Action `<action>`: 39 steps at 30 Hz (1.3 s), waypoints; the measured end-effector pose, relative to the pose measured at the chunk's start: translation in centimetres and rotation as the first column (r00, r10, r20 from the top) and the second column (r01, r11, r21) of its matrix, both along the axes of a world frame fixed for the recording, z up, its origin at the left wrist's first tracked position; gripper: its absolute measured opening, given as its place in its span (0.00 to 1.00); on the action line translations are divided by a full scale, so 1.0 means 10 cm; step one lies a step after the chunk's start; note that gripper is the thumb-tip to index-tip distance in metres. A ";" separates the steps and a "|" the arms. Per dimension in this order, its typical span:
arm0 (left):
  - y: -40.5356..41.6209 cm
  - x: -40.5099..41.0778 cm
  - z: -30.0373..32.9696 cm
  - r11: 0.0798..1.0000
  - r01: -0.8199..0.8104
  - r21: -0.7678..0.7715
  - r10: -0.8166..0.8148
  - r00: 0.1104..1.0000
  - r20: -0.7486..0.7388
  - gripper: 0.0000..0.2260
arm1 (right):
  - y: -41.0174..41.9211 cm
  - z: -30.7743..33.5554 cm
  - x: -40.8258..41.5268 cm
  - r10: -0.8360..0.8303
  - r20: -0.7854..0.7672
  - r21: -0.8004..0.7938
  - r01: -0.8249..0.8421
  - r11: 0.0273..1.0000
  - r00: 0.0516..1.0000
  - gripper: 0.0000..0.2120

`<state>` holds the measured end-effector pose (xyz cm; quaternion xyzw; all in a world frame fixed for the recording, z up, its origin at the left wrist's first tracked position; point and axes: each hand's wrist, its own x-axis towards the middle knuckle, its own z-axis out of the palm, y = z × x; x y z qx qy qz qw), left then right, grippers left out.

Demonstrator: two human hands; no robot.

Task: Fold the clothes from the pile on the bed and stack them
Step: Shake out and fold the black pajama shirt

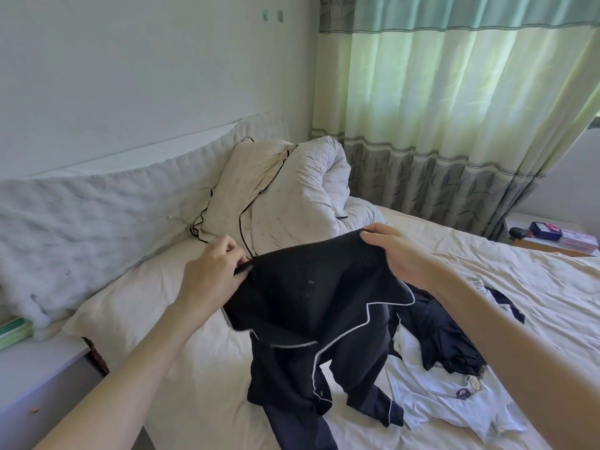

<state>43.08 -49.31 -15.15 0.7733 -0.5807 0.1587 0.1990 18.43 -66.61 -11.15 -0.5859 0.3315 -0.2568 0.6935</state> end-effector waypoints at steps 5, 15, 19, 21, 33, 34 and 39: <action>-0.16 0.06 0.66 0.996 -0.013 -0.091 0.021 0.995 0.096 0.03 | -0.08 0.24 -0.02 -0.236 -0.443 -0.781 -0.243 0.575 0.865 0.23; -0.10 0.04 1.18 0.985 0.026 -0.170 -0.071 0.961 -0.267 0.07 | -0.07 0.57 -0.14 -0.184 -0.053 -0.998 -0.056 -0.010 0.981 0.14; -0.12 0.04 1.34 0.975 0.088 -0.202 -0.125 0.977 -0.175 0.05 | -0.08 0.76 -0.16 -0.229 0.043 -0.999 0.039 -0.020 0.972 0.05; -0.15 0.03 1.46 0.967 0.123 -0.221 -0.146 0.985 -0.088 0.04 | -0.10 0.93 -0.18 -0.289 0.018 -0.993 -0.018 -0.119 0.957 0.04; -0.36 0.09 2.19 0.927 0.091 -0.365 -0.054 0.993 0.109 0.04 | -0.38 1.68 -0.15 -0.318 -0.047 -0.923 -0.163 -0.348 0.947 0.06; -0.35 0.11 2.23 0.906 0.107 -0.409 -0.053 0.989 0.141 0.03 | -0.42 1.71 -0.16 -0.315 0.009 -0.934 -0.105 -0.343 0.949 0.05; -0.42 0.14 2.28 0.878 0.079 -0.472 -0.015 0.990 0.139 0.02 | -0.51 1.77 -0.14 -0.401 0.174 -0.931 0.017 -0.366 0.900 0.05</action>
